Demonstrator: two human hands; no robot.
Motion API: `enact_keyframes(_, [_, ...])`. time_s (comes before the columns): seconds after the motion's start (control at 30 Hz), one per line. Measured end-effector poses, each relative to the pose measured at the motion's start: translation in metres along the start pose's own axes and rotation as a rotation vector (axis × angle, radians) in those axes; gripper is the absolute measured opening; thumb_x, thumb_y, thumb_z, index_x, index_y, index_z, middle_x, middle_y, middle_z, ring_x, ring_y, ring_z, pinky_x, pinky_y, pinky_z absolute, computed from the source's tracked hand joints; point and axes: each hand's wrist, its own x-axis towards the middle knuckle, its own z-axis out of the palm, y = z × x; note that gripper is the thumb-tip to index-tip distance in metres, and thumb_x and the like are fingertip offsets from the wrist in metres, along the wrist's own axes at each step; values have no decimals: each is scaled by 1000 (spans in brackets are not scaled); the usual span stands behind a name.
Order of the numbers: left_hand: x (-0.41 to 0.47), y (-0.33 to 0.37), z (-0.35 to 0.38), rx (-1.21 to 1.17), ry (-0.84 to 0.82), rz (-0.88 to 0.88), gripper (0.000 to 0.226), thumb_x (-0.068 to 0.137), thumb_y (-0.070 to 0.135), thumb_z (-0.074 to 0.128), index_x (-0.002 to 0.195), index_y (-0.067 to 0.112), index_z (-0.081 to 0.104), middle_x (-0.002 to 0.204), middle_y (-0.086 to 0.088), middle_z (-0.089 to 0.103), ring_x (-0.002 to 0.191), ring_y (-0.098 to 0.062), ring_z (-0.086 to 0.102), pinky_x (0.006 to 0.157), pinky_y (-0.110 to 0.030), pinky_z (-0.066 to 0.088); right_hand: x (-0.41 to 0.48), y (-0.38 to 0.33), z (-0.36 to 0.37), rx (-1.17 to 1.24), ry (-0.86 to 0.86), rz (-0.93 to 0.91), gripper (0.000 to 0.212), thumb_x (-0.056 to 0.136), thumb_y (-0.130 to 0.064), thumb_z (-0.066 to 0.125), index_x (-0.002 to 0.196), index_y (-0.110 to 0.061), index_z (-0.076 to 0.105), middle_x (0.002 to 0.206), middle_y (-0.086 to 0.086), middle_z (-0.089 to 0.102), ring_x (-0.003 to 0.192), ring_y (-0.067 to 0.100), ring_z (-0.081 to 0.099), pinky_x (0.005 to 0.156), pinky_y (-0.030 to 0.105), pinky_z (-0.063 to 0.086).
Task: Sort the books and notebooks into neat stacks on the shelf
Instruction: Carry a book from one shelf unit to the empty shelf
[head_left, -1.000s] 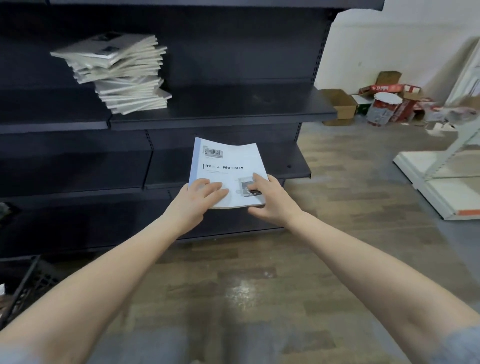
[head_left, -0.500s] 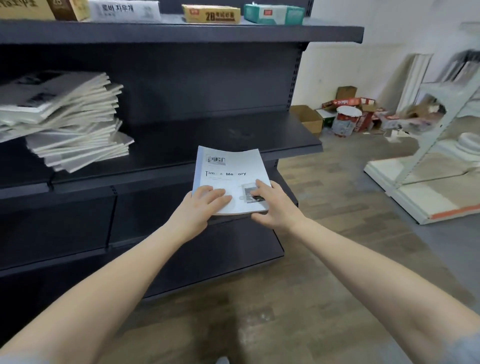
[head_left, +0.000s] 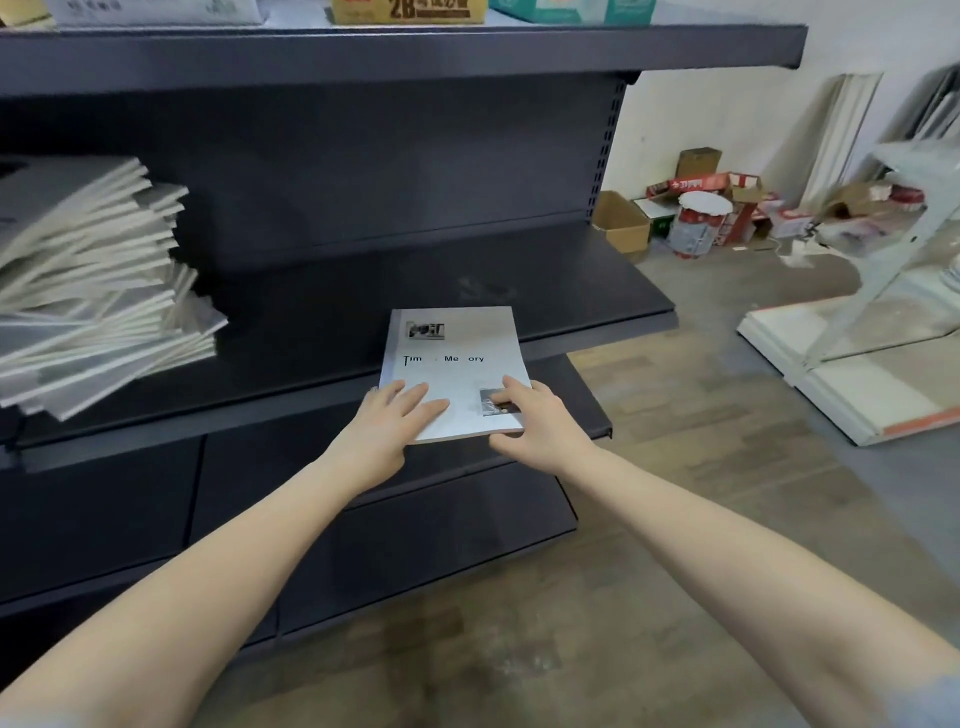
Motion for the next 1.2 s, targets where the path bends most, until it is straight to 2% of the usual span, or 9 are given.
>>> enact_keyframes(0.2, [66,27,4,-24,0,-23,82,79,-18,35,148,25,24,156,-2,17,142,-32,11,115,-37,17,29,53,-39,-62,-2,-38,42,79,-24,61,119,-14,51,130,-1,51,126,23,36,87,20,30])
enact_keyframes(0.3, [102,56,11,-44,43,-16,74,83,-14,40,146,22,31,154,-8,25,140,-38,19,113,-42,22,35,86,-74,-110,-39,-21,48,82,-24,61,127,-12,50,138,5,45,130,25,34,96,24,32])
enact_keyframes(0.4, [143,88,9,-11,16,9,60,91,2,48,146,20,31,153,-13,27,138,-41,24,112,-46,22,46,121,-113,-175,-64,-27,49,81,-27,61,126,-12,50,132,3,51,122,24,43,95,30,39])
enact_keyframes(0.5, [178,110,-1,11,-21,-7,55,95,22,52,146,21,31,152,-11,29,137,-39,26,111,-45,23,56,148,-141,-178,-84,-3,46,82,-29,59,125,-15,50,129,-1,54,118,22,47,88,28,39])
enact_keyframes(0.7, [212,130,-6,63,51,-24,52,89,43,58,135,20,49,135,-10,51,121,-34,47,99,-44,40,76,178,-166,-264,-80,-49,52,84,-34,56,134,-21,49,137,-3,49,122,21,48,97,36,43])
enact_keyframes(0.83, [223,134,-9,92,-12,-65,56,92,53,46,142,29,37,145,-4,39,131,-28,34,107,-39,32,84,195,-167,-241,-198,-45,62,84,-45,60,140,-27,43,147,0,39,132,25,40,106,42,37])
enact_keyframes(0.97, [238,138,-11,155,-140,-98,64,89,62,40,144,32,29,150,-5,29,139,-28,22,112,-40,24,100,208,-170,-420,-275,-51,65,88,-48,57,145,-26,34,156,3,21,144,22,19,117,52,6])
enact_keyframes(1.07, [253,137,-2,91,-196,-161,69,90,63,35,149,31,18,157,-7,15,144,-28,10,116,-42,14,113,210,-166,-579,-239,-93,57,95,-42,46,146,-24,29,153,2,23,145,25,9,114,56,6])
enact_keyframes(1.2, [277,134,7,-33,-201,-249,62,97,57,22,151,28,12,159,-7,2,146,-26,-1,118,-41,3,128,211,-167,-538,-225,-53,50,100,-21,38,148,-16,23,155,9,21,144,25,16,117,45,9])
